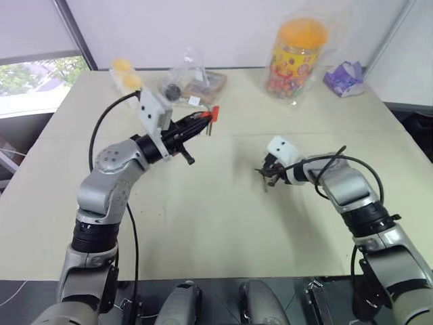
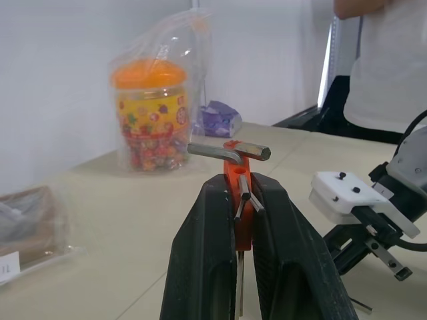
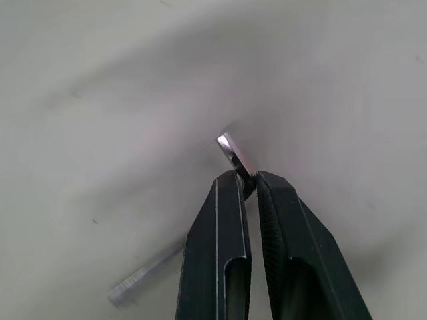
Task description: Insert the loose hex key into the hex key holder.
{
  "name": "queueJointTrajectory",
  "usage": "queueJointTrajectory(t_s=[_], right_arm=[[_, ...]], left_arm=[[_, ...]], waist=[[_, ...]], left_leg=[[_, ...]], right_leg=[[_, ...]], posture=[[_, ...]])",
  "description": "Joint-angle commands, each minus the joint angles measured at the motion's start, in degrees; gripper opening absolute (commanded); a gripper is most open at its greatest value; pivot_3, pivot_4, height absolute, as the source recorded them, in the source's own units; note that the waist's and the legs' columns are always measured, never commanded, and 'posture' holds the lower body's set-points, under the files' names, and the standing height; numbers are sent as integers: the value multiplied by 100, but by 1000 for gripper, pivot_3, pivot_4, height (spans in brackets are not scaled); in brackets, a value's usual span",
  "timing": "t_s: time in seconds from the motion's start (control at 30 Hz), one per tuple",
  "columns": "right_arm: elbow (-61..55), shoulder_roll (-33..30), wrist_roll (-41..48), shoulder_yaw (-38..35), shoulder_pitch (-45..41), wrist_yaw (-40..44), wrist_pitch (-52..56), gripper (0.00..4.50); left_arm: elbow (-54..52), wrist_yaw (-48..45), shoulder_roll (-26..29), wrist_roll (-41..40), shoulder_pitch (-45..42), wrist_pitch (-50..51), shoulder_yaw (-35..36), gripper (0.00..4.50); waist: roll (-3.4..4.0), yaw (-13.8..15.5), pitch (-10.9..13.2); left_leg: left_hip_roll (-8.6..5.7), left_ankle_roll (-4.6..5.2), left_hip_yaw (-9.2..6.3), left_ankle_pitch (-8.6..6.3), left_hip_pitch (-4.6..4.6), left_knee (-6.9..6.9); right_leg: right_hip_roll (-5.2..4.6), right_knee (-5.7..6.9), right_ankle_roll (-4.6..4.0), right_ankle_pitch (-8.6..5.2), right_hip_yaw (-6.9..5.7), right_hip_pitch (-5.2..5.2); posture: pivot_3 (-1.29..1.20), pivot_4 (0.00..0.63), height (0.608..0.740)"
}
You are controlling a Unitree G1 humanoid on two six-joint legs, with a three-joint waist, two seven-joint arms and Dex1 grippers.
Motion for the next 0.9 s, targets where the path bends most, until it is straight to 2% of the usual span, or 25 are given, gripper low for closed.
queueJointTrajectory(t_s=[0.03,0.13,0.2,0.4,0.5,0.63,0.9], right_arm=[[-46,26,-66,-16,74,-69,-61,28],[-134,287,-46,-374,127,-482,-974,28],[-76,509,-246,-635,103,-1128,-2141,28],[311,733,-1408,-828,-382,-3202,-5264,28],[337,739,-1781,-840,-605,-3682,-6164,28],[347,674,-2071,-792,-826,-3850,-6905,28],[154,485,-1705,-807,-1157,-2950,-7337,28]], left_arm=[[-184,4,19,11,-61,-142,63,0],[-153,7,10,-3,-76,-142,70,0],[-125,28,-20,-33,-95,-118,85,0],[51,44,-117,-305,-259,158,195,0],[162,-48,-83,-485,-374,335,228,0],[365,-164,-40,-565,-527,433,236,0],[701,-441,66,-355,-641,284,68,0]], waist=[[0,0,0],[0,-9,0],[0,-32,0],[0,-15,1],[0,-17,1],[0,-22,1],[0,-36,1]], left_leg=[[1,0,0,0,1,0],[1,0,0,0,0,0],[1,0,2,0,0,-1],[0,-1,4,0,-2,-3],[0,-1,4,1,-2,-4],[0,-1,4,1,-2,-4],[1,-1,3,1,-2,-4]], right_leg=[[0,1,0,0,0,0],[0,0,0,0,0,1],[1,1,0,0,1,-2],[1,6,0,0,2,-12],[2,6,0,0,1,-11],[5,5,0,0,1,-10],[10,6,0,0,1,-10]], posture=[[0,150,740],[0,150,740],[0,150,740],[0,150,740],[0,150,740],[0,150,740],[0,150,740]])
